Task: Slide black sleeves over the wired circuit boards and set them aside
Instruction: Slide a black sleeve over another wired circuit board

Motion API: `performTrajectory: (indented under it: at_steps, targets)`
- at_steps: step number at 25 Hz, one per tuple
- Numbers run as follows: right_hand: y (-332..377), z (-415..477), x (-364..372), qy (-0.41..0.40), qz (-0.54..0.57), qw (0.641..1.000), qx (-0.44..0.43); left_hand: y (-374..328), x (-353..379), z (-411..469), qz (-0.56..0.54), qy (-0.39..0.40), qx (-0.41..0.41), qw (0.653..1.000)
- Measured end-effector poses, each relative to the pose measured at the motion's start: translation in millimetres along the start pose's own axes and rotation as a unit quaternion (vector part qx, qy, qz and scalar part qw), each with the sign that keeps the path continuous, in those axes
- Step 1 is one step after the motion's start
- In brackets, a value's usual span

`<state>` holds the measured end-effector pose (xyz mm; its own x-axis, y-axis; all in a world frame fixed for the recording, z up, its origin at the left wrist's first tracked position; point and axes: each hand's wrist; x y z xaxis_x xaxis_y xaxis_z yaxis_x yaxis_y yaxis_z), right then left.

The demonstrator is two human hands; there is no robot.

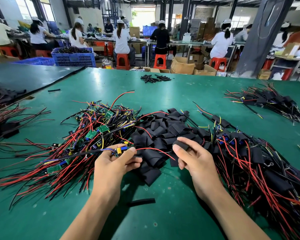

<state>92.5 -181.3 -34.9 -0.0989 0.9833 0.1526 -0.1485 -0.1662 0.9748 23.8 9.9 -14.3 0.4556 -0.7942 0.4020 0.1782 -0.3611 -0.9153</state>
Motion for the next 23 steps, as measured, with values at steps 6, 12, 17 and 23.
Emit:
performTrajectory:
  at_steps: [6, 12, 17, 23]
  targets:
    - [0.0, -1.2, 0.9, 0.019, 0.018, 1.000, 0.006, -1.6, 0.0, 1.9, -0.014, -0.022, 0.008, 1.000]
    - [6.0, -5.8, 4.7, 0.050, 0.014, 0.999, -0.002, -2.4, -2.8, 4.1, -0.030, -0.035, 0.018, 0.999]
    - [8.5, -8.3, 5.8, 0.071, -0.002, 0.997, -0.006, -4.3, -4.0, 5.3, -0.049, -0.038, 0.022, 0.998]
    - [8.5, -9.5, 6.8, 0.089, -0.013, 0.996, -0.002, -5.1, -6.3, 6.5, -0.067, -0.043, 0.027, 0.996]
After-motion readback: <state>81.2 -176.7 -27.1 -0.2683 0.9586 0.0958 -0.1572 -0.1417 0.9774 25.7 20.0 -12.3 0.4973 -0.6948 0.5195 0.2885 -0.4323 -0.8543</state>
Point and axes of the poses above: each hand's wrist, its own z-axis towards the middle knuckle, its own x-axis out of the palm, y = z × x, and after that the axes turned 1 degree about y, right-handed
